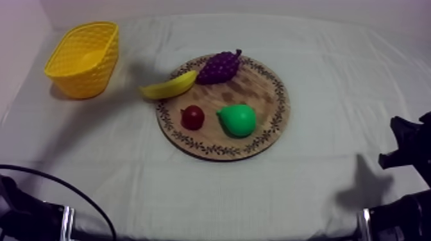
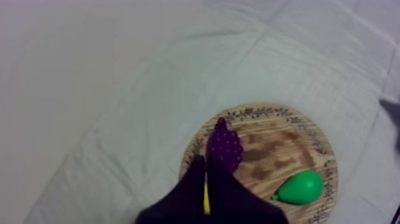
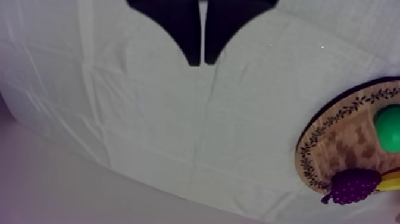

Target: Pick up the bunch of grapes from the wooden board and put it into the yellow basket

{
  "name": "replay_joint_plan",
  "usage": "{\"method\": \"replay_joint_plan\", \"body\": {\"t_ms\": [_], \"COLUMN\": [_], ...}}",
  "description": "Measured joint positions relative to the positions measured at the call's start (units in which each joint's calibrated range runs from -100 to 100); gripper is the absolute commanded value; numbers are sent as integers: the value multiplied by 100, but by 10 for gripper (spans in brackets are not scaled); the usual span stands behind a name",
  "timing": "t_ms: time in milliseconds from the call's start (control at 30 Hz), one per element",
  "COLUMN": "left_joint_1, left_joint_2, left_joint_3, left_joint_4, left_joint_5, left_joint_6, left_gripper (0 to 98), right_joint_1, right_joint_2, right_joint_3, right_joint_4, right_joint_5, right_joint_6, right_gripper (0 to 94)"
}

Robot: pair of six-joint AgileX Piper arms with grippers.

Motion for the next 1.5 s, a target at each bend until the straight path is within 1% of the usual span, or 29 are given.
{"method": "replay_joint_plan", "body": {"t_ms": [100, 433, 533, 567, 600, 667, 800, 833, 900, 967, 1067, 1333, 1500], "left_joint_1": [33, -61, -89, -94, -103, -118, -132, -136, -141, -145, -145, -147, -110], "left_joint_2": [169, 233, 200, 190, 164, 137, 81, 74, 73, 73, 88, 286, 582], "left_joint_3": [74, 956, 1071, 1096, 1149, 1247, 1505, 1570, 1669, 1748, 1807, 1801, 1919], "left_joint_4": [-2, -4, 3, 8, 29, 53, 92, 106, 106, 101, 96, 77, 66], "left_joint_5": [77, -332, -420, -450, -491, -529, -570, -579, -572, -567, -568, -596, -854], "left_joint_6": [11, -113, -168, -180, -215, -309, -584, -648, -743, -807, -848, -886, -873], "left_gripper": [0, 3, 29, 85, 171, 371, 714, 784, 873, 918, 947, 962, 963], "right_joint_1": [0, 0, 0, 0, 0, 0, 0, 0, 0, 0, 0, 0, 0], "right_joint_2": [0, 0, 0, 0, 0, 0, 0, 0, 0, 0, 0, 0, 0], "right_joint_3": [0, 0, 0, 0, 0, 0, 0, 0, 0, 0, 0, 0, 0], "right_joint_4": [0, 0, 0, 0, 0, 0, 0, 0, 0, 0, 0, 0, 0], "right_joint_5": [0, 0, 0, 0, 0, 0, 0, 0, 0, 0, 0, 0, 0], "right_joint_6": [0, 14, 8, 8, 5, 5, 1, 1, 1, 1, 1, 1, 1], "right_gripper": [2, 2, 2, 2, 2, 2, 2, 2, 2, 2, 2, 2, 2]}}
